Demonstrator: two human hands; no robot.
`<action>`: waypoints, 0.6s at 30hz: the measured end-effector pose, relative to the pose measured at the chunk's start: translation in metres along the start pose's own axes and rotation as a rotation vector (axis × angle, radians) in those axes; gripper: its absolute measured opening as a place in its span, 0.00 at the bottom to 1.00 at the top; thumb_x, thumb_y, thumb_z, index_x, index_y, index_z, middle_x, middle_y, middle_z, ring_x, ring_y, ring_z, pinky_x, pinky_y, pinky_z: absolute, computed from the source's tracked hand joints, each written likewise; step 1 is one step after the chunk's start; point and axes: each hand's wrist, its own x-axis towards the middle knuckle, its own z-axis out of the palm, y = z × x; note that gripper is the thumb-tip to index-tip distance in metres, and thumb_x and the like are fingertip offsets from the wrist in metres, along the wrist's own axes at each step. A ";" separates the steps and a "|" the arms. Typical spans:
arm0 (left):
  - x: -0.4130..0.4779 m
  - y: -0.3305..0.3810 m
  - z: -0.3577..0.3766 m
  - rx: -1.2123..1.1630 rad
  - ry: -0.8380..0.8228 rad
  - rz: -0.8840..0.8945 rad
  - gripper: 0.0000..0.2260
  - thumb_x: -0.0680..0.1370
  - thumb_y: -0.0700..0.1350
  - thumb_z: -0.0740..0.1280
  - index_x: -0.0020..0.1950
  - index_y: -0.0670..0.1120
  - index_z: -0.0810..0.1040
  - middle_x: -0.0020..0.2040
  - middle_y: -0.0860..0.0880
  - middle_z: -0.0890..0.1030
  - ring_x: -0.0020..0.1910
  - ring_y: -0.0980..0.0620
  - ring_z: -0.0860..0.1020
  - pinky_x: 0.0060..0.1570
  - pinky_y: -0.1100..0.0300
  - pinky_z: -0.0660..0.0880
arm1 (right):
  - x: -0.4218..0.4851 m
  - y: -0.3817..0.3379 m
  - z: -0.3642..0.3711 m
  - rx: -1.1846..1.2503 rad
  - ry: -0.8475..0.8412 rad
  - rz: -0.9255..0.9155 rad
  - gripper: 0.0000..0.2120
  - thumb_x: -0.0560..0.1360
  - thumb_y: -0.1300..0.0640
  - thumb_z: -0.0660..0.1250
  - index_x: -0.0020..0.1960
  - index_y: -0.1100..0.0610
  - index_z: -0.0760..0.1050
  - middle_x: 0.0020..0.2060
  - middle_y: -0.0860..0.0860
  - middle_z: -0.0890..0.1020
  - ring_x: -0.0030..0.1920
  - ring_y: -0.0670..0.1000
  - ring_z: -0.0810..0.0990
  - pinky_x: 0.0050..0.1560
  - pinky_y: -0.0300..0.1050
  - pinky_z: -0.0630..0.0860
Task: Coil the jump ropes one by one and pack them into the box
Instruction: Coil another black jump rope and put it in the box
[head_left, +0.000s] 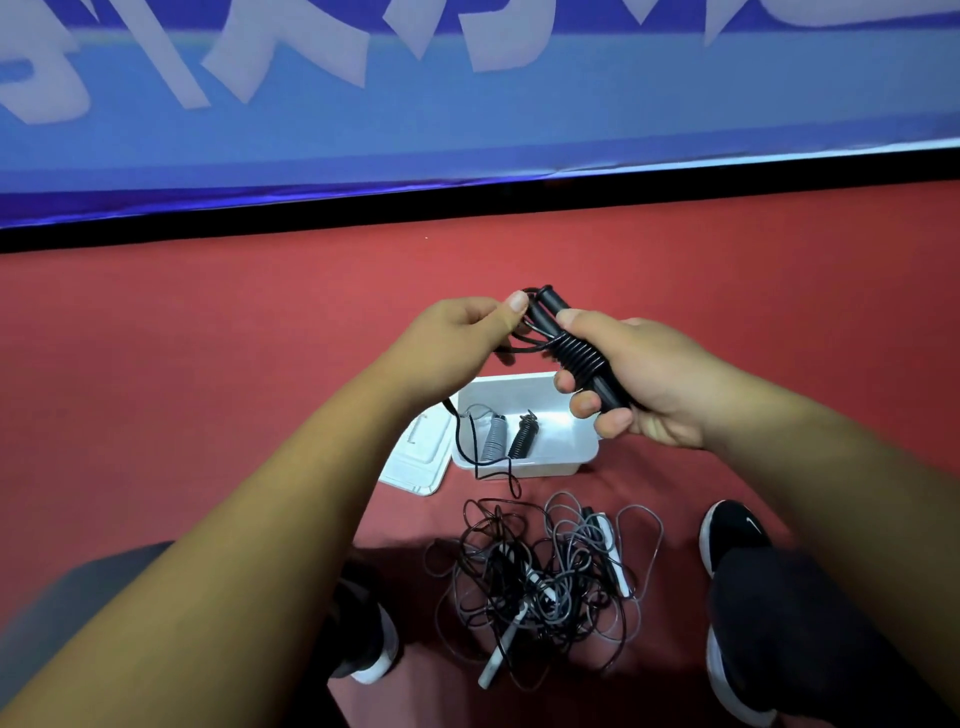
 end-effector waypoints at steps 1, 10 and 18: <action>-0.001 -0.001 -0.001 0.022 -0.045 -0.008 0.22 0.84 0.64 0.61 0.54 0.49 0.87 0.40 0.51 0.85 0.29 0.62 0.73 0.37 0.59 0.68 | 0.000 -0.002 -0.002 0.008 0.020 -0.010 0.19 0.83 0.43 0.68 0.60 0.59 0.76 0.39 0.56 0.79 0.30 0.50 0.71 0.24 0.35 0.59; -0.005 0.002 -0.012 0.055 -0.213 0.006 0.11 0.86 0.49 0.65 0.53 0.48 0.86 0.38 0.51 0.79 0.37 0.51 0.71 0.41 0.57 0.70 | 0.003 -0.004 -0.012 0.058 0.060 -0.034 0.20 0.82 0.41 0.68 0.57 0.59 0.80 0.38 0.55 0.79 0.29 0.50 0.70 0.24 0.35 0.58; -0.003 0.003 -0.010 0.058 -0.149 0.085 0.07 0.85 0.42 0.66 0.56 0.48 0.84 0.43 0.47 0.85 0.35 0.52 0.78 0.38 0.57 0.78 | 0.004 -0.010 -0.015 0.123 -0.021 -0.034 0.23 0.79 0.37 0.71 0.57 0.57 0.79 0.38 0.53 0.78 0.30 0.49 0.69 0.22 0.36 0.57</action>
